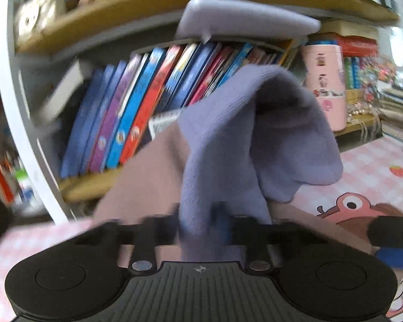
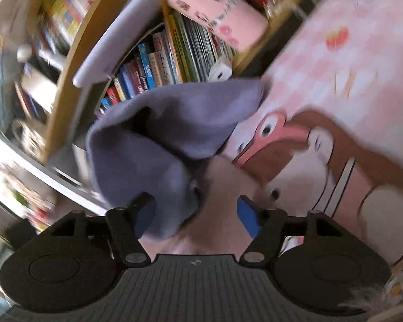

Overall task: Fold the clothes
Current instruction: 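Grasp the sweater's lavender body with the left gripper while the right gripper grasps the pink sleeve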

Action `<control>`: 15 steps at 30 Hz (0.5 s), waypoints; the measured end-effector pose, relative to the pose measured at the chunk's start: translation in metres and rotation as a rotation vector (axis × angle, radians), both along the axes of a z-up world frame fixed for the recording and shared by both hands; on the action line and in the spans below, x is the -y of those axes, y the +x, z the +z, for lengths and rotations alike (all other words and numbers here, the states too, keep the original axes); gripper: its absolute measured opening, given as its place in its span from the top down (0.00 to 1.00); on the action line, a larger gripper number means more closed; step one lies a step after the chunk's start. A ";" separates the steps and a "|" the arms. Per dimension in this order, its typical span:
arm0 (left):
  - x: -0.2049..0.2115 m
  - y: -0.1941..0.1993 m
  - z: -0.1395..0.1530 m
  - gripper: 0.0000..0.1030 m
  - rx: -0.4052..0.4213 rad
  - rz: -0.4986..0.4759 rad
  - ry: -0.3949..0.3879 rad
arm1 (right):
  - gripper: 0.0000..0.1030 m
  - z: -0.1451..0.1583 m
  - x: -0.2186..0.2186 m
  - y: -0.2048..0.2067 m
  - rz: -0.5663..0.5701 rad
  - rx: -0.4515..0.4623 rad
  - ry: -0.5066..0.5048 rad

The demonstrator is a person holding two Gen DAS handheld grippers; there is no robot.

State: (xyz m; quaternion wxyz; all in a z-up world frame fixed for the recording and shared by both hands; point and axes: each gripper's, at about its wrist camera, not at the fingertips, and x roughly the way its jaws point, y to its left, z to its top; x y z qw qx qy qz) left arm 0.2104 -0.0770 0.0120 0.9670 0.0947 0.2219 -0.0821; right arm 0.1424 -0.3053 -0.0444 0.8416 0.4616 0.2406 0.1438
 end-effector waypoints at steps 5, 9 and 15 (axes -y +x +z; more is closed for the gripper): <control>-0.010 -0.052 0.010 0.95 0.049 -0.161 0.021 | 0.17 0.000 0.008 -0.001 0.034 0.039 0.160; -0.023 -0.109 0.022 0.95 0.090 -0.249 0.017 | 0.14 0.007 0.011 0.001 0.059 0.093 0.256; -0.039 -0.171 0.030 0.95 0.064 -0.356 -0.057 | 0.13 -0.002 0.009 0.004 0.053 0.001 0.474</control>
